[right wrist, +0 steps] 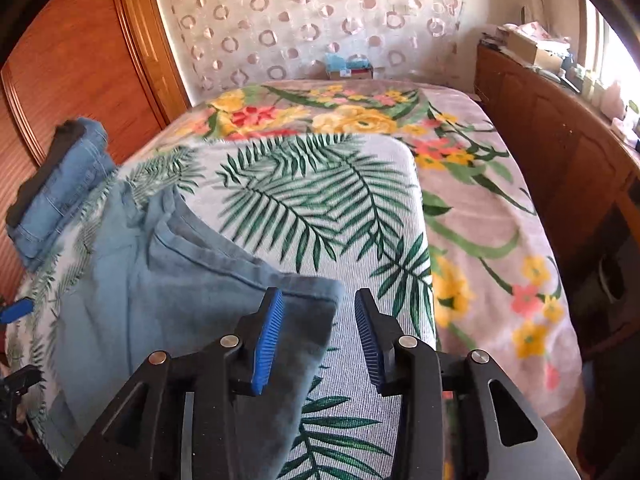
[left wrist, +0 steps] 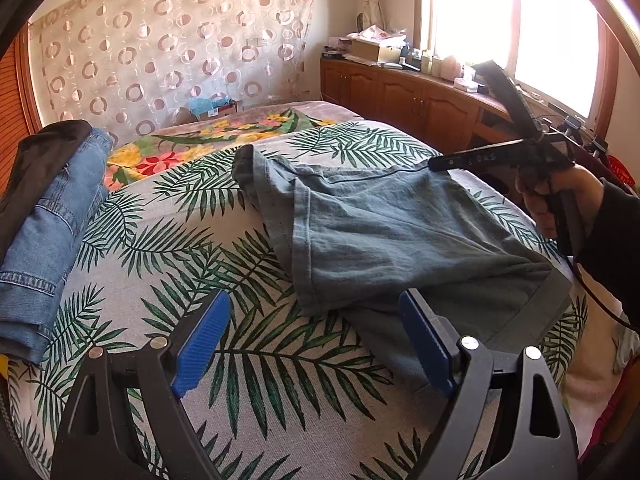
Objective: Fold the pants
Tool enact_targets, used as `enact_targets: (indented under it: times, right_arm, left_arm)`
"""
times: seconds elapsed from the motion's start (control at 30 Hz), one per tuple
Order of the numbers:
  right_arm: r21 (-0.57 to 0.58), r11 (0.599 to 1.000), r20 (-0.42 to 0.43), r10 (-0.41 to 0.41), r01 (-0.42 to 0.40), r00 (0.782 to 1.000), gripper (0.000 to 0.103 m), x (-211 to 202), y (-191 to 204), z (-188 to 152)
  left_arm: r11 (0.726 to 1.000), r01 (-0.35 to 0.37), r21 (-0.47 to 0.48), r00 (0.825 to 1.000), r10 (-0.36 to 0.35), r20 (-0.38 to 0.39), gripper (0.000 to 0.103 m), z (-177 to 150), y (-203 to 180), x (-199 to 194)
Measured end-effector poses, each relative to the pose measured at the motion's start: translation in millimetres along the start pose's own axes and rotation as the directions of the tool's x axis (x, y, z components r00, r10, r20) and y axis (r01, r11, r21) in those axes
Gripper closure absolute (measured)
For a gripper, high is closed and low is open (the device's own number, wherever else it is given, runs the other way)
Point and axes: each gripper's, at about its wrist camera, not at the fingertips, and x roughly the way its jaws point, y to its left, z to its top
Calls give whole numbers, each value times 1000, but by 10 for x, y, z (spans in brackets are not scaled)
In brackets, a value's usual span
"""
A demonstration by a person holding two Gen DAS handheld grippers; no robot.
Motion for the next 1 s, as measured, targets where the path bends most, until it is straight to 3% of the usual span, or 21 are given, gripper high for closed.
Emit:
enact_targets:
  times: [0.07,0.1,0.13,0.37,0.53,0.63,0.73,1.0]
  right_arm:
    - [-10,1000,-4,-7,7,1000,66,12,-33,23]
    - [-18,1000,-5,3,-3,1000,91,-1,-20,34]
    - [-27,1000,-7,11,-11,1000,101,-6,-14,50]
    - [-38,990,84,-131,135,988,101,-113,-19,172]
    - [-10,993,45,-117,118,992,100,-60,41,193]
    - [4,994,57,-111,111,992,89,-127,59,204]
    - [-16,996,92,-81,83,992,74,-231,176,182]
    - [-146,985,120,108,-90,987,72,-533,882,-1]
  left_arm:
    - [1000,3,9,1000,-3,-7,16,-17,-31,15]
    - [1000,3,14,1000,-3,-10,16,-24,-44,22]
    - [1000,2,19,1000,-2,-13,16,-33,-53,29]
    - [1000,3,26,1000,-2,-25,16,-73,-88,49]
    - [1000,-1,21,1000,1,-21,16,-67,-71,43]
    - [1000,-6,12,1000,6,-18,16,-66,-16,26]
    - [1000,-19,5,1000,19,-15,16,-63,51,3]
    - [998,-51,-35,999,51,0,16,-83,309,-128]
